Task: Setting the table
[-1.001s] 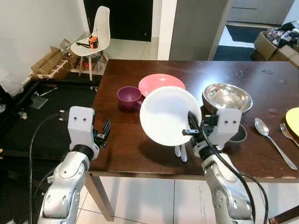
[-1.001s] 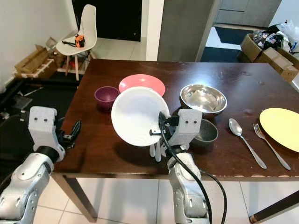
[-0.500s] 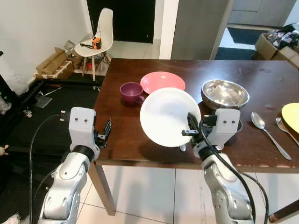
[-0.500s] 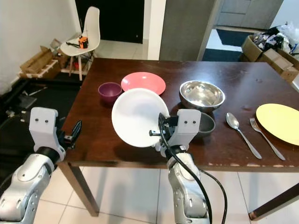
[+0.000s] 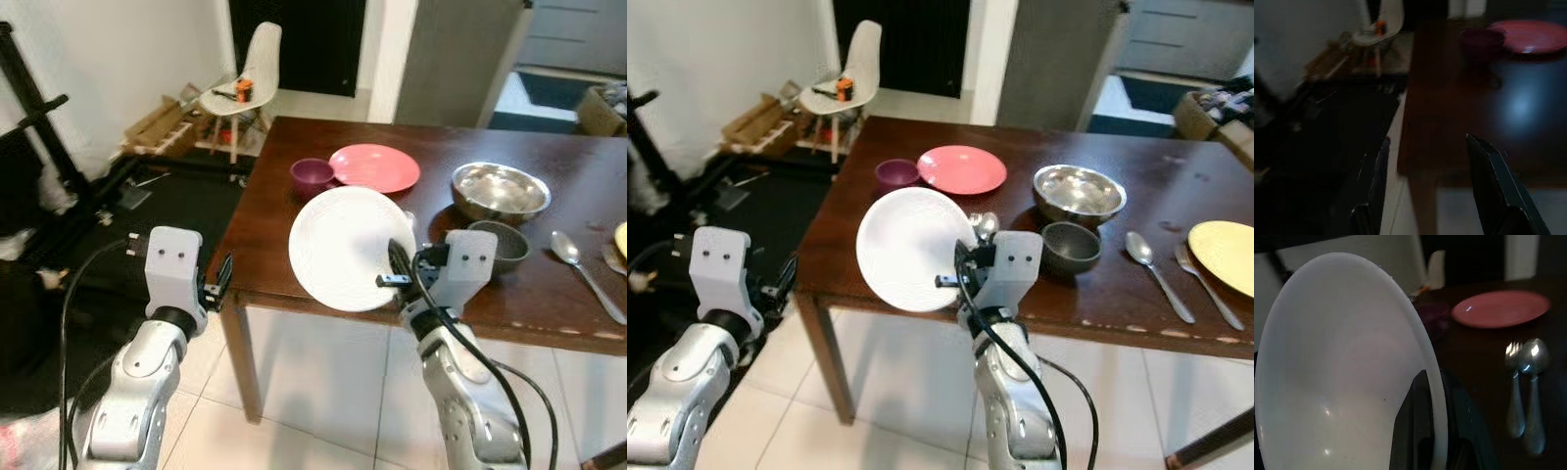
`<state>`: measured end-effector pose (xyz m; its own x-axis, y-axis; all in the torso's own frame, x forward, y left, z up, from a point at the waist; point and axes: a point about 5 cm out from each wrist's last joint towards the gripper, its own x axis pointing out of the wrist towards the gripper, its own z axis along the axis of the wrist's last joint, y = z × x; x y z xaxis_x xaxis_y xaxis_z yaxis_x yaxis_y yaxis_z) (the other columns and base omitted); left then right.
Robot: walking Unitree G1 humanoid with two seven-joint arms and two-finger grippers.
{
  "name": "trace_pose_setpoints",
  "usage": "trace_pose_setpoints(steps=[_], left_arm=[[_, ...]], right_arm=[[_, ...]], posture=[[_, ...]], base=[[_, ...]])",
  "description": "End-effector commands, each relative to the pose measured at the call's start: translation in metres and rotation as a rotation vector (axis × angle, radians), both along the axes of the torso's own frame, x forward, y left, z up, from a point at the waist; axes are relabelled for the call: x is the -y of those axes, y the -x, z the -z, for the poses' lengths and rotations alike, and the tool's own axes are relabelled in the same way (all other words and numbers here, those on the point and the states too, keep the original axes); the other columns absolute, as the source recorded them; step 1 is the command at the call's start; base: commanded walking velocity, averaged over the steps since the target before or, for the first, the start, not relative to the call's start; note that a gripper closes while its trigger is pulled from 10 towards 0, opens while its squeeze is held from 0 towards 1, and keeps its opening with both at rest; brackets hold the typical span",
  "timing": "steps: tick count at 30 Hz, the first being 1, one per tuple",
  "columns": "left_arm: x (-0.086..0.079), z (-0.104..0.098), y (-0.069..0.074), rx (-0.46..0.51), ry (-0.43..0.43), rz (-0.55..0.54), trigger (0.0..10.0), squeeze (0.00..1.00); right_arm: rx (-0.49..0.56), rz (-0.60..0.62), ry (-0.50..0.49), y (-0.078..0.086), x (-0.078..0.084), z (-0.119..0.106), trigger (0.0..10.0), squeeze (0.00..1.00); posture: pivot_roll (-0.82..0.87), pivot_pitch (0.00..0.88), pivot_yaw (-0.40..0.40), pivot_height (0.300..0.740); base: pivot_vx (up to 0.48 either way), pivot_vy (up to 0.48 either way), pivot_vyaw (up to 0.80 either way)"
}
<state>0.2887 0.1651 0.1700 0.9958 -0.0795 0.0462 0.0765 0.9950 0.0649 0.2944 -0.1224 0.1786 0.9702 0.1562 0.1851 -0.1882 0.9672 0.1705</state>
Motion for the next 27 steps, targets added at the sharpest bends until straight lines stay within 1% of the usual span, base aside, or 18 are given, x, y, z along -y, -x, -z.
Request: trace_pose_setpoints(steps=[1, 18, 27], left_arm=[[0.0016, 0.0014, 0.0003, -0.004, -0.004, 0.007, 10.0, 0.00], [0.0027, 0.0008, -0.0019, -0.002, -0.005, 0.017, 10.0, 0.00], [0.0053, 0.0010, -0.0034, -0.004, -0.002, 0.023, 10.0, 0.00]], right_arm=[[-0.004, 0.015, -0.005, 0.0007, 0.0023, 0.0009, 10.0, 0.00], [-0.006, 0.020, -0.009, -0.0010, 0.0020, 0.0018, 10.0, 0.00], [-0.008, 0.019, -0.006, -0.0021, 0.0022, 0.0017, 10.0, 0.00]], posture=[[-0.03, 0.003, 0.089, 0.740], [-0.03, 0.000, 0.095, 0.740], [-0.04, 0.000, 0.093, 0.740]], base=[[-0.247, 0.000, 0.00], [-0.246, 0.000, 0.00], [0.000, 0.000, 0.00]])
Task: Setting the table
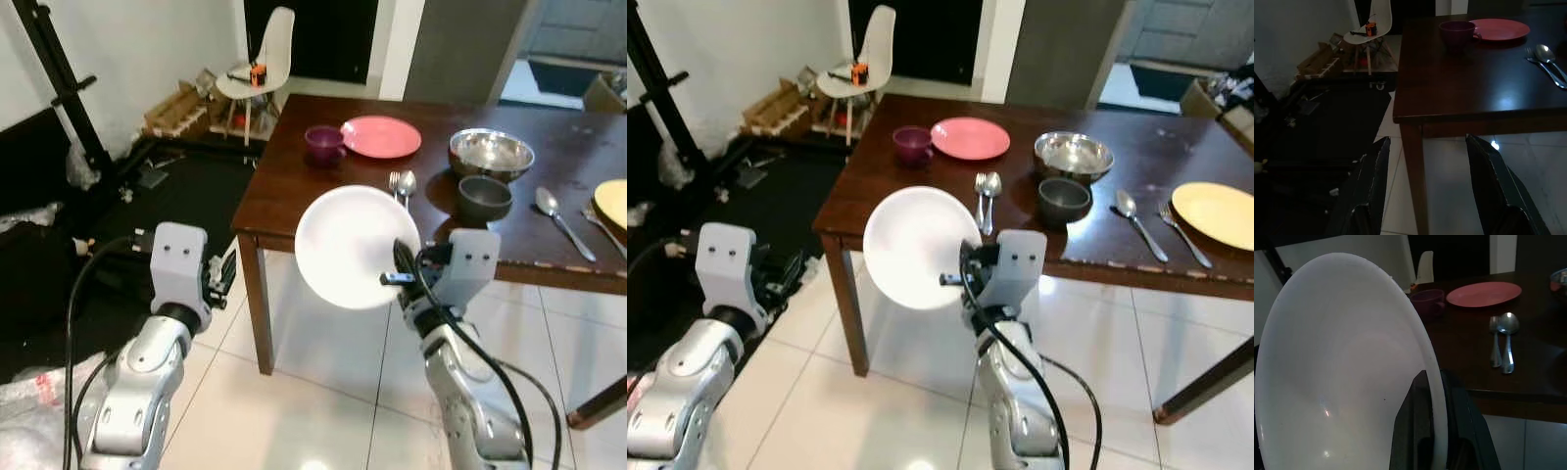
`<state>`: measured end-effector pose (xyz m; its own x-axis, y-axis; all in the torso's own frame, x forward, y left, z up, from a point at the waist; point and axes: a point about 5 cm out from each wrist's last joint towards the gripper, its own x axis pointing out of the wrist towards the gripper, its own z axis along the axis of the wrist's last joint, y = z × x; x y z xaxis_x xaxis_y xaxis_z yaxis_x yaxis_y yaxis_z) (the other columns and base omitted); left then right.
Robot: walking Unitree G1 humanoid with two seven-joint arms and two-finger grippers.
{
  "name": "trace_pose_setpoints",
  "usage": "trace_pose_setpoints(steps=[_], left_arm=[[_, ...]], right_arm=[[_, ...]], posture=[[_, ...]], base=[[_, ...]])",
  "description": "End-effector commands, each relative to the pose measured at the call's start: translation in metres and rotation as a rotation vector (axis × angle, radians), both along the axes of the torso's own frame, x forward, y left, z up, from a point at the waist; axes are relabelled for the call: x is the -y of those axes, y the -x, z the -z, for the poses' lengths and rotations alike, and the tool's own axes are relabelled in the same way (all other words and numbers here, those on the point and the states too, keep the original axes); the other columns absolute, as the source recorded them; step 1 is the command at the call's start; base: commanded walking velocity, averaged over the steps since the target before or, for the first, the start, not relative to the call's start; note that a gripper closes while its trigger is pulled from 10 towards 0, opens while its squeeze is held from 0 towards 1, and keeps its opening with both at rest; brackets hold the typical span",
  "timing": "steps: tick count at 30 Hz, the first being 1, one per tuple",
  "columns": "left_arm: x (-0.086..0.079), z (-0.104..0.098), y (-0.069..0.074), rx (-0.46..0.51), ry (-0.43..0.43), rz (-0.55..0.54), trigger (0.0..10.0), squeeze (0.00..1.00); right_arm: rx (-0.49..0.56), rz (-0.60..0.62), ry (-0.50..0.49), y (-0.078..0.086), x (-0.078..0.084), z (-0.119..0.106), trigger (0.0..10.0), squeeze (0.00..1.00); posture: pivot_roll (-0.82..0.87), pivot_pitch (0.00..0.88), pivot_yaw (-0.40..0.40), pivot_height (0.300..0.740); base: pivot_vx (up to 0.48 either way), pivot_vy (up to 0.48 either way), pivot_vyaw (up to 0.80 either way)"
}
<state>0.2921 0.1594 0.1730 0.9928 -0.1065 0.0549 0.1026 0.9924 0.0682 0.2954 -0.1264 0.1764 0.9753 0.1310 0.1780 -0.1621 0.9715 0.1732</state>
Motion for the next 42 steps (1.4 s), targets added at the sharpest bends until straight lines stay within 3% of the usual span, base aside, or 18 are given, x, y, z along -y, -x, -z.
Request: trace_pose_setpoints(steps=[1, 8, 11, 12, 13, 17, 20, 23, 26, 31, 36, 42], left_arm=[[0.000, 0.004, 0.000, -0.014, 0.000, -0.003, 10.0, 0.00], [0.001, 0.007, 0.000, -0.026, 0.006, 0.003, 10.0, 0.00], [-0.003, 0.019, 0.000, -0.067, 0.007, -0.013, 10.0, 0.00], [-0.010, 0.035, 0.001, -0.121, -0.067, -0.033, 10.0, 0.00], [-0.010, 0.035, 0.001, -0.121, -0.067, -0.033, 10.0, 0.00], [-0.034, 0.072, 0.012, -0.269, -0.137, -0.099, 10.0, 0.00], [-0.044, 0.095, 0.025, -0.369, -0.137, -0.087, 10.0, 0.00], [-0.049, 0.122, 0.040, -0.485, -0.095, -0.034, 10.0, 0.00], [-0.049, 0.129, 0.042, -0.512, -0.075, -0.034, 10.0, 0.00], [-0.046, 0.162, 0.053, -0.613, -0.061, -0.065, 10.0, 0.00], [-0.043, 0.171, 0.059, -0.654, -0.011, -0.092, 10.0, 0.00], [-0.045, 0.171, 0.056, -0.629, -0.040, -0.099, 10.0, 0.00]], right_arm=[[-0.004, -0.008, -0.004, -0.001, -0.002, 0.000, 10.0, 0.00], [-0.016, -0.007, -0.012, -0.001, -0.002, 0.002, 10.0, 0.00], [-0.041, -0.026, 0.006, -0.001, -0.002, 0.009, 10.0, 0.00], [-0.094, -0.082, 0.041, 0.001, -0.006, 0.025, 10.0, 0.00], [-0.094, -0.082, 0.041, 0.001, -0.006, 0.025, 10.0, 0.00], [-0.266, -0.188, 0.070, 0.013, -0.010, 0.070, 10.0, 0.00], [-0.358, -0.216, 0.127, 0.023, -0.005, 0.097, 10.0, 0.00], [-0.491, -0.255, 0.106, 0.041, 0.001, 0.130, 10.0, 0.00], [-0.521, -0.270, 0.097, 0.046, 0.002, 0.138, 10.0, 0.00], [-0.630, -0.185, -0.009, 0.053, 0.008, 0.163, 10.0, 0.00], [-0.670, -0.087, 0.053, 0.051, 0.020, 0.167, 10.0, 0.00], [-0.725, -0.077, 0.118, 0.062, 0.029, 0.170, 10.0, 0.00]], posture=[[-0.04, 0.000, 0.093, 0.740], [-0.04, 0.000, 0.093, 0.740], [-0.04, 0.000, 0.091, 0.740], [-0.04, 0.000, 0.088, 0.740], [-0.04, 0.000, 0.088, 0.740], [-0.04, 0.000, 0.083, 0.740], [-0.03, 0.000, 0.075, 0.740], [-0.03, 0.000, 0.071, 0.740], [-0.03, 0.000, 0.071, 0.740], [-0.04, 0.000, 0.066, 0.740], [-0.04, 0.000, 0.061, 0.740], [-0.04, 0.000, 0.055, 0.740]], base=[[0.000, 0.000, 0.00], [0.000, 0.000, -0.57], [0.000, 0.000, -0.80], [0.000, 0.000, -0.80], [0.000, 0.000, -0.80], [0.000, 0.000, -0.80], [0.000, 0.000, -0.80], [0.000, 0.000, -0.80], [0.000, 0.000, -0.80], [0.000, 0.000, -0.80], [0.000, 0.000, -0.80], [0.000, 0.000, -0.80]])
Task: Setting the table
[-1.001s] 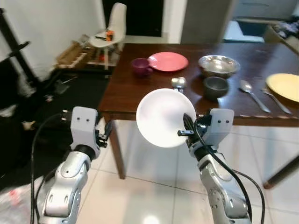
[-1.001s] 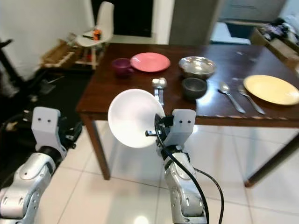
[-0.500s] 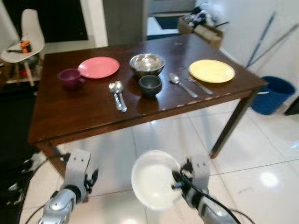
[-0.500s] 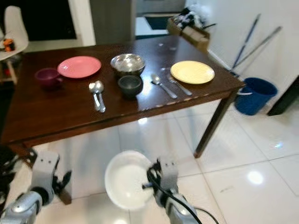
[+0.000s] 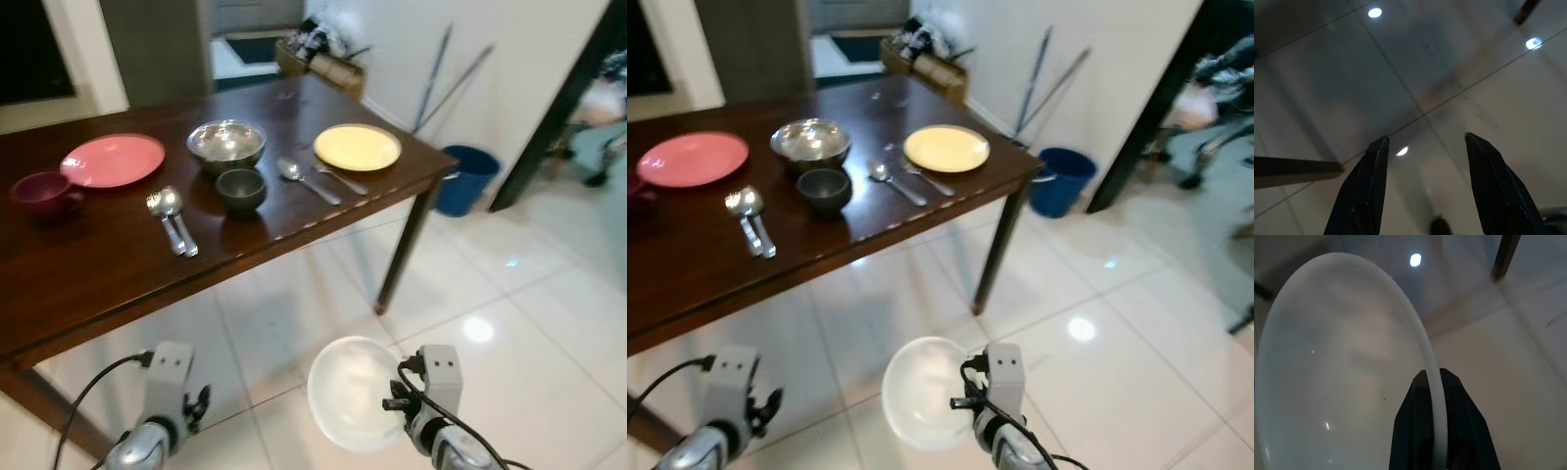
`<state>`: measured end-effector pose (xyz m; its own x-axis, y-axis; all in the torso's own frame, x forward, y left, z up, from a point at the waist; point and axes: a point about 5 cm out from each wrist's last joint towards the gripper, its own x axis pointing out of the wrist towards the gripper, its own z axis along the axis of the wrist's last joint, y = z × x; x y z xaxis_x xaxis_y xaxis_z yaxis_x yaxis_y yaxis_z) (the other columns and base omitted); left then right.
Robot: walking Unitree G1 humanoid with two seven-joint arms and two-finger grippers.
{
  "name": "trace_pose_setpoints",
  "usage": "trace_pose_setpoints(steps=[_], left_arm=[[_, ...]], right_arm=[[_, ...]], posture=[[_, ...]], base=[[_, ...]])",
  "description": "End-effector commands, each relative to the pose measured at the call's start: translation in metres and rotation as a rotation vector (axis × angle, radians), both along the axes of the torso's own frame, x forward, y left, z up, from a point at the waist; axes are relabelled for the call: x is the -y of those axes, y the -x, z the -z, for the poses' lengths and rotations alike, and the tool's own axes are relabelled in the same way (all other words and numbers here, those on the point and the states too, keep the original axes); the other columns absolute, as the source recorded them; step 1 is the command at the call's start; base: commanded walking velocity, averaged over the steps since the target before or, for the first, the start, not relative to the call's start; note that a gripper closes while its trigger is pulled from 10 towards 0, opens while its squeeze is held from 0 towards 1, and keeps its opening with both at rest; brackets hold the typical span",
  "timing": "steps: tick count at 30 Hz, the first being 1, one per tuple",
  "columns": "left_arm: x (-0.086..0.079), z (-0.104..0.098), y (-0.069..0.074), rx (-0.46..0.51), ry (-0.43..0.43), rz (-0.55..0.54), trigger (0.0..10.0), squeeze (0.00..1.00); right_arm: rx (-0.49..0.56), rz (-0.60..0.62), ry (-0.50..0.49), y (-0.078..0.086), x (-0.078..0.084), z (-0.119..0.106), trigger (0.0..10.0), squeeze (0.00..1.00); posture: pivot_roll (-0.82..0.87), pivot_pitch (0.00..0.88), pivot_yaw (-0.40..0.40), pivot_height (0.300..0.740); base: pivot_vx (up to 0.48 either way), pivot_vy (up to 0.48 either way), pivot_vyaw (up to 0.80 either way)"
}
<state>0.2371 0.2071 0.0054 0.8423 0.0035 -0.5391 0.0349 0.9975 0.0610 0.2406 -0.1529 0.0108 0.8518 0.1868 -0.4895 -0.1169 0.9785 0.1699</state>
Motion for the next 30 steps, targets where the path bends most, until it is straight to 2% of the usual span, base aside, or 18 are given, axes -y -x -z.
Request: trace_pose_setpoints(steps=[1, 6, 30], left_arm=[[0.003, 0.003, 0.001, -0.006, -0.001, 0.008, 10.0, 0.00], [0.005, 0.004, -0.002, 0.016, -0.021, 0.036, 10.0, 0.00], [0.009, 0.004, -0.003, 0.041, -0.032, 0.059, 10.0, 0.00]], right_arm=[[-0.041, -0.005, 0.017, 0.007, 0.003, 0.005, 10.0, 0.00], [-0.065, -0.032, -0.056, 0.018, 0.000, 0.004, 10.0, 0.00], [-0.048, 0.029, -0.082, 0.017, 0.003, -0.002, 10.0, 0.00]], posture=[[-0.04, 0.000, 0.055, 0.740], [-0.05, 0.000, 0.054, 0.740], [-0.05, 0.000, 0.055, 0.740]], base=[[0.000, 0.000, -0.80], [0.000, 0.000, -0.80], [0.000, 0.000, -0.80]])
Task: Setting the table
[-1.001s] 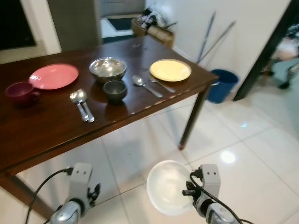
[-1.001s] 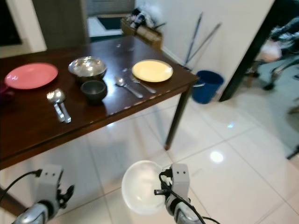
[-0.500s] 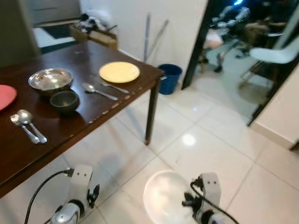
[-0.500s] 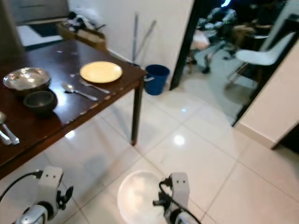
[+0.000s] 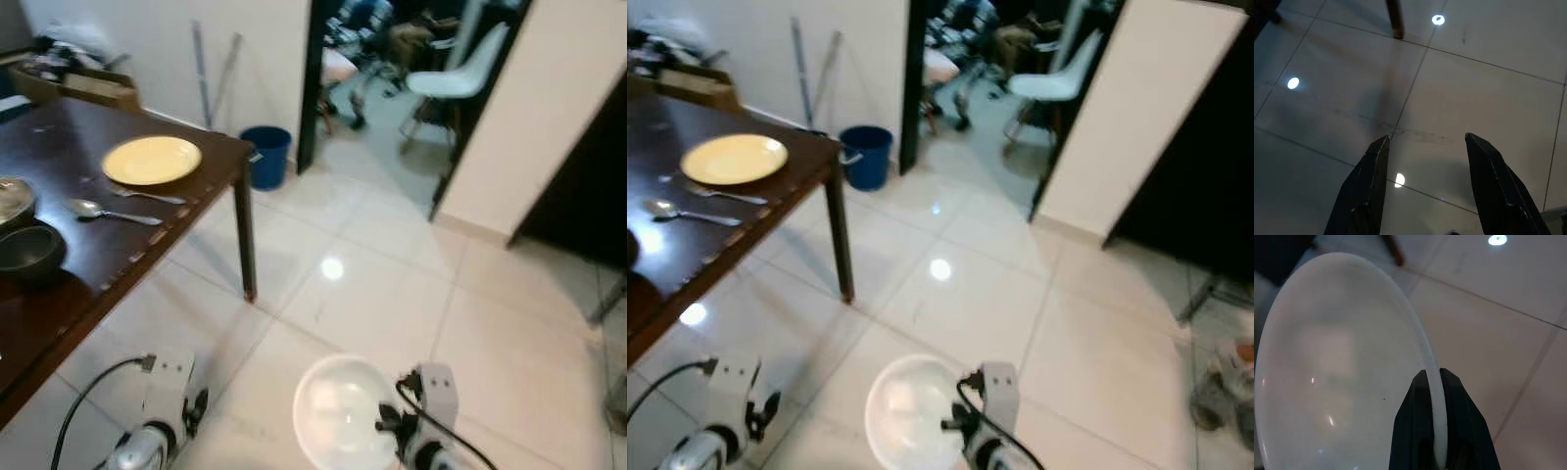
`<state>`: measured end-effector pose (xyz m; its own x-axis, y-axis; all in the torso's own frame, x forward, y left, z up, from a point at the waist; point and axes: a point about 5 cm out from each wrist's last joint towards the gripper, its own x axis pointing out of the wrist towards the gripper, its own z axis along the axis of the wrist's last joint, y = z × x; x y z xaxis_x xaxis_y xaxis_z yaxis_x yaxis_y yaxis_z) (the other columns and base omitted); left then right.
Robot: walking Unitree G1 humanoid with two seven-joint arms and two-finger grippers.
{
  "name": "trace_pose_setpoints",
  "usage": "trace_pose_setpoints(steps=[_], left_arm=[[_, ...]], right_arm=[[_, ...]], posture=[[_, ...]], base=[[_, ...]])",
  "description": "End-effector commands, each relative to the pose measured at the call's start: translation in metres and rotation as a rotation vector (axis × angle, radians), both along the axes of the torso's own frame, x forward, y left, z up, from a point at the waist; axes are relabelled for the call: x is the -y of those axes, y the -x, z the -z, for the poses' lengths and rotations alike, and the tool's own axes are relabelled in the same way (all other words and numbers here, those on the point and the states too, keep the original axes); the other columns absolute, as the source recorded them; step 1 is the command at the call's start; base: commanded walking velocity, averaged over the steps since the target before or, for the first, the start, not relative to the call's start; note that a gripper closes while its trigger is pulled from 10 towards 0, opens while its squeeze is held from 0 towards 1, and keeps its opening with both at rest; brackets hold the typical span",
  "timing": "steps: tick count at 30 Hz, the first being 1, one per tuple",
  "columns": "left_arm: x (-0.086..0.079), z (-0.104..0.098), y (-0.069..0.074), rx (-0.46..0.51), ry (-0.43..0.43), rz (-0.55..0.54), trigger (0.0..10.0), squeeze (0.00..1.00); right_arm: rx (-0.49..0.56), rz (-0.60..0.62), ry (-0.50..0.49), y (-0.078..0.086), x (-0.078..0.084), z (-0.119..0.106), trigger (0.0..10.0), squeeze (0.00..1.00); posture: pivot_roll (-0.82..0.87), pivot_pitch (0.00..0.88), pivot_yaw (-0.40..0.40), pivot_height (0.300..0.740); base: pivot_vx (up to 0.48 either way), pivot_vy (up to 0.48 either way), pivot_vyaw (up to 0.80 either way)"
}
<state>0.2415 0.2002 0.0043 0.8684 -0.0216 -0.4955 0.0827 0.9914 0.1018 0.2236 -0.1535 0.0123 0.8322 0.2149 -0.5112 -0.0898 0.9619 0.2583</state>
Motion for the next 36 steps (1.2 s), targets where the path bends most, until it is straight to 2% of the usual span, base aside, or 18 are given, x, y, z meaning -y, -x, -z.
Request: trace_pose_setpoints(steps=[1, 36], left_arm=[[0.0021, 0.0028, 0.0019, -0.010, 0.005, 0.007, 10.0, 0.00], [0.0006, 0.0027, 0.0005, -0.006, -0.003, 0.015, 10.0, 0.00]], right_arm=[[-0.002, 0.011, 0.004, -0.0003, 0.0027, -0.0006, 10.0, 0.00], [0.010, 0.007, 0.011, -0.0050, 0.0007, -0.0018, 10.0, 0.00]], posture=[[-0.05, 0.000, 0.055, 0.740], [-0.05, 0.000, 0.059, 0.740]], base=[[0.000, 0.000, -0.80], [0.000, 0.000, -0.80]])
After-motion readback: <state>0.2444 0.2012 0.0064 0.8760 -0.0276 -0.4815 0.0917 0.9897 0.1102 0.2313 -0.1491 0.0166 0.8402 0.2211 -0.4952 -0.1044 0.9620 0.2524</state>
